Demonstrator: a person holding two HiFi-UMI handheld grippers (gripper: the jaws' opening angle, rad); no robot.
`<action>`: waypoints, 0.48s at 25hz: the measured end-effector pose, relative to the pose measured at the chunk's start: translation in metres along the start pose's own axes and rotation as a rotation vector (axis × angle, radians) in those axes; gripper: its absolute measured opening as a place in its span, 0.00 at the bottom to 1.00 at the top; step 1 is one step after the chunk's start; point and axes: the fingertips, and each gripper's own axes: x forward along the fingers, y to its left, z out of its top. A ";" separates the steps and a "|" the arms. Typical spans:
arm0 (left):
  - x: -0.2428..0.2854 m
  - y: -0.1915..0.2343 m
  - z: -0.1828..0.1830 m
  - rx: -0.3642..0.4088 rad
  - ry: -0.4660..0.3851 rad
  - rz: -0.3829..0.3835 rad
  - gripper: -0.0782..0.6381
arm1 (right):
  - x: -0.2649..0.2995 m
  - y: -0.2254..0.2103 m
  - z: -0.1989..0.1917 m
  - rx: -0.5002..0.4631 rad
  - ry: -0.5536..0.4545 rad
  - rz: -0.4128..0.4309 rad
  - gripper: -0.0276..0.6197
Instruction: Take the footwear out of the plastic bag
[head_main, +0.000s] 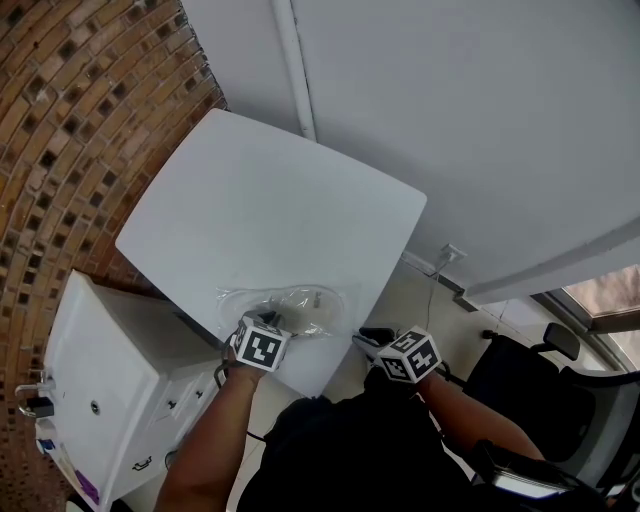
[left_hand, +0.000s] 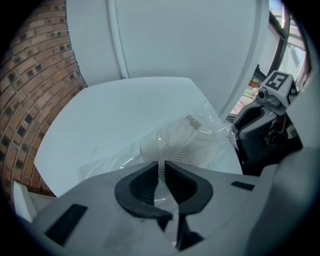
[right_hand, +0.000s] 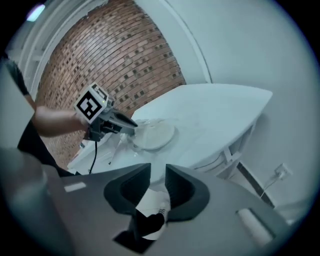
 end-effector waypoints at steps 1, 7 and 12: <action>0.000 0.000 0.000 -0.007 -0.002 -0.002 0.18 | -0.005 -0.007 -0.002 0.061 -0.009 0.002 0.19; 0.000 -0.001 0.000 -0.014 -0.007 0.003 0.17 | -0.042 -0.055 0.005 0.093 -0.009 -0.215 0.09; 0.000 0.000 -0.001 -0.028 -0.010 0.004 0.17 | -0.027 -0.030 0.064 -0.303 -0.046 -0.227 0.07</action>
